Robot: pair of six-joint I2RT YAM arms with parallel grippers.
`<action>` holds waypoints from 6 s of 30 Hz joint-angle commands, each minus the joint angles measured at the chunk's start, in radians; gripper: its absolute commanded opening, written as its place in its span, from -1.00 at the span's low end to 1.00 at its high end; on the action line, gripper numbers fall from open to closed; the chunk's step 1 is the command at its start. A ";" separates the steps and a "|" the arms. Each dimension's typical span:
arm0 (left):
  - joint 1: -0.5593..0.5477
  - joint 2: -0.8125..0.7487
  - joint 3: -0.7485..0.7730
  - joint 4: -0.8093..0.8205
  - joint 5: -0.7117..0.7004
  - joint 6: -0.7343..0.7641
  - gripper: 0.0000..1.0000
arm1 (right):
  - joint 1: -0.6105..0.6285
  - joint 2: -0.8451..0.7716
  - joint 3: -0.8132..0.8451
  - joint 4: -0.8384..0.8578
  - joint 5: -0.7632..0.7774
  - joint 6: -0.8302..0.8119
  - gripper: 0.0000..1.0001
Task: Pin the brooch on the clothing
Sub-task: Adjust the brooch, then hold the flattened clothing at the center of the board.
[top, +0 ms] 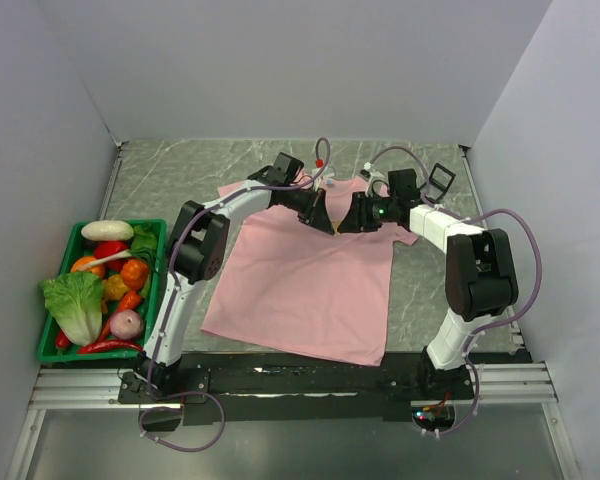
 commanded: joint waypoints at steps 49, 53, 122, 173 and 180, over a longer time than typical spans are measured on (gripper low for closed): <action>-0.022 -0.077 -0.015 -0.035 0.076 0.138 -0.98 | 0.003 -0.033 0.039 -0.040 0.012 -0.088 0.23; -0.033 -0.078 -0.017 -0.046 0.100 0.151 -0.98 | 0.004 -0.021 0.053 -0.029 -0.034 -0.094 0.27; -0.056 -0.137 -0.098 0.095 -0.366 0.149 -0.98 | 0.018 0.118 0.100 -0.144 -0.003 -0.081 -0.32; -0.080 -0.043 0.043 0.207 -0.343 0.049 -0.98 | -0.098 0.123 0.039 0.008 0.368 0.370 -0.01; -0.080 -0.031 0.052 0.203 -0.272 0.054 -0.98 | -0.100 0.138 0.049 0.008 0.389 0.392 -0.01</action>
